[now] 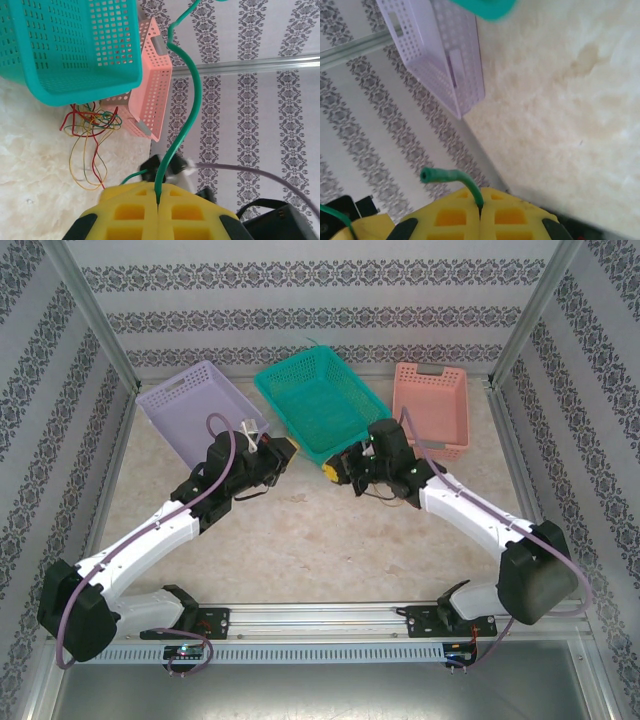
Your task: Untangle the cables
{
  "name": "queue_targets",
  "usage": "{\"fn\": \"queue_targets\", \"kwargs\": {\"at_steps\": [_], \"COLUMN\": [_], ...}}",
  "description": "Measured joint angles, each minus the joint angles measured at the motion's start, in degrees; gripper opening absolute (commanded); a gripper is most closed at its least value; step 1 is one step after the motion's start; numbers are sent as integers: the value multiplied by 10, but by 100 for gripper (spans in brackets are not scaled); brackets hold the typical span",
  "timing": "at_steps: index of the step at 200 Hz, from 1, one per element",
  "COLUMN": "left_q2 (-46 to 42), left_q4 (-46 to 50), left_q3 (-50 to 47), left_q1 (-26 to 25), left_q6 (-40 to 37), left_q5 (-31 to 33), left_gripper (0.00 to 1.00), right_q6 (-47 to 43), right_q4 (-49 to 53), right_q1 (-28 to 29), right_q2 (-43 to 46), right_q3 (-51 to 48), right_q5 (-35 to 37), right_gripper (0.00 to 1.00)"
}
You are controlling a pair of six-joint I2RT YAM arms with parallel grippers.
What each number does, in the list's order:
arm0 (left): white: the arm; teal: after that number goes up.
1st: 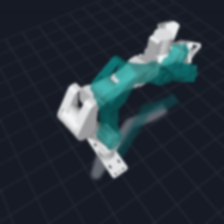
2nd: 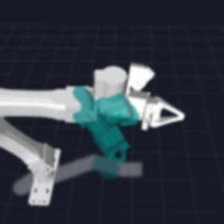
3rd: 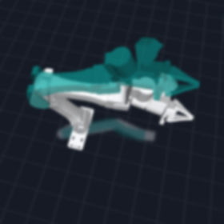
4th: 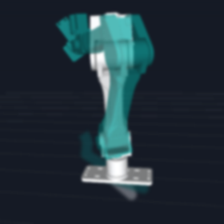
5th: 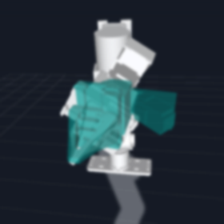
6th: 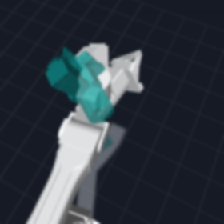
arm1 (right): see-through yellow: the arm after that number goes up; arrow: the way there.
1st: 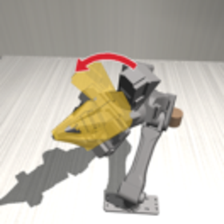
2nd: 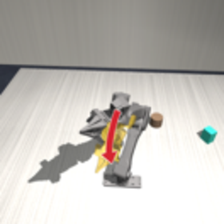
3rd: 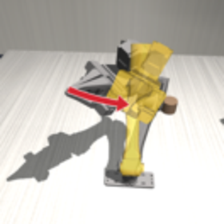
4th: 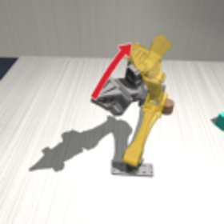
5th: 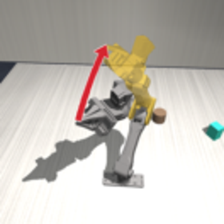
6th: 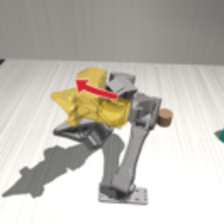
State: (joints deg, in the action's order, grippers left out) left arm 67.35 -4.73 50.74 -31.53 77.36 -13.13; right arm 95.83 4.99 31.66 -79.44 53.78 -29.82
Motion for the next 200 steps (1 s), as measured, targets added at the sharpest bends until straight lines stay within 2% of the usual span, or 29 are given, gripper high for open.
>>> {"fn": "queue_targets", "kwargs": {"at_steps": [33,73,78,103,116,151,179,200], "left_q2": [-1,12,16,41,45,43,42,44], "left_q4": [2,-27,-31,-36,-33,-6,42,67], "left_q3": [-26,-30,-28,-6,15,70,86,87], "left_q1": [22,50,53,68,76,87,87,87], "left_q6": [-4,-4,-4,-20,-42,-136,-212,-250], "left_q5": [-30,-83,-91,-130,-149,-192,-216,-231], "left_gripper": [0,0,0,0,0,0,0,0], "right_q6": [120,169,169,103,49,-107,-188,-221], "right_q4": [-95,-137,-134,-47,14,181,235,238], "right_q1": [44,55,53,22,3,-23,-1,9], "right_q2": [2,14,14,19,30,99,164,168], "right_q3": [-73,-91,-89,-49,-16,103,161,192], "right_q5": [-26,-20,-20,-17,-9,59,124,142], "right_gripper": [0,0,6,40,50,51,57,60]}}
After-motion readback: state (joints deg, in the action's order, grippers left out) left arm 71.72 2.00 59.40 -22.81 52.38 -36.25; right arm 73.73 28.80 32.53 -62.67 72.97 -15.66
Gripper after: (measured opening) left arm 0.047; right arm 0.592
